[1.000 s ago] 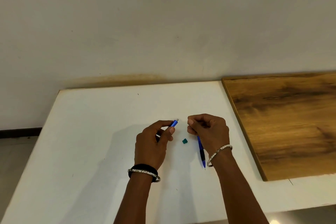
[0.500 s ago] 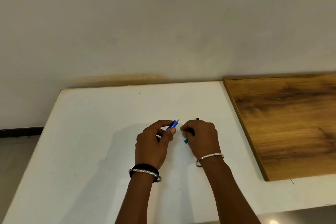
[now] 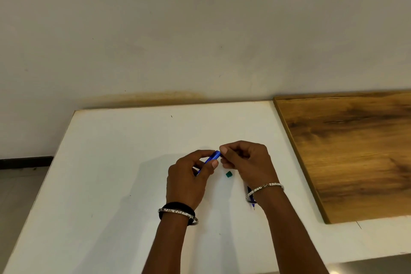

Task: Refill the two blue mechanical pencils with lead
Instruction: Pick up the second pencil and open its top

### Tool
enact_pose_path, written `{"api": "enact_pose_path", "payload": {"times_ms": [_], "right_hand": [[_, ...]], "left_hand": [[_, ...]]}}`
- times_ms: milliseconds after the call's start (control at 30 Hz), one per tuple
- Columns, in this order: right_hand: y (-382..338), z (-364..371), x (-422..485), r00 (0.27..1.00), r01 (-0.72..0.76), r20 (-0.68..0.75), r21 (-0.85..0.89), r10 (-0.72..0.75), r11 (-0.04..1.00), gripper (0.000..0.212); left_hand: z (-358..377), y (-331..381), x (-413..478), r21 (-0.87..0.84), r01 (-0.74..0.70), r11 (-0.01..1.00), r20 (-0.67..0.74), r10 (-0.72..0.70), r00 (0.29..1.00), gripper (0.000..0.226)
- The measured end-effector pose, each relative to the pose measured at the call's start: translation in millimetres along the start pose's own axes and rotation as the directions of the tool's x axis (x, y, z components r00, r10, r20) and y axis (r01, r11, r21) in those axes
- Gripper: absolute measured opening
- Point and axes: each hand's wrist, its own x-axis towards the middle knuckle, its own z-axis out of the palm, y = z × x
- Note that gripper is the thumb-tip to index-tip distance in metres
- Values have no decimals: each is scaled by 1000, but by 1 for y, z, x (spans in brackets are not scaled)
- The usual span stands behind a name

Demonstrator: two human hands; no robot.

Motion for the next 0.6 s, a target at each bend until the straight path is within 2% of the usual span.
{"api": "enact_pose_path", "payload": {"times_ms": [133,433,533,600], "right_hand": [[0,-1,1,998,-35,47,101,31,994,7],[-1,1,-1,998,-32,65,150,23,988,11],[-2,-3,1,999,-46,34,183,40,982,9],[0,-8,2,999,-18,-43,89,22,996,8]], "left_hand": [[0,1,0,-17,-12,1000,22,12,1000,16],[3,6,0,-26,-25,999,25,26,999,18],[3,5,0,-24,-18,1000,25,19,1000,18],[4,5,0,-18,-6,1000,21,6,1000,18]]}}
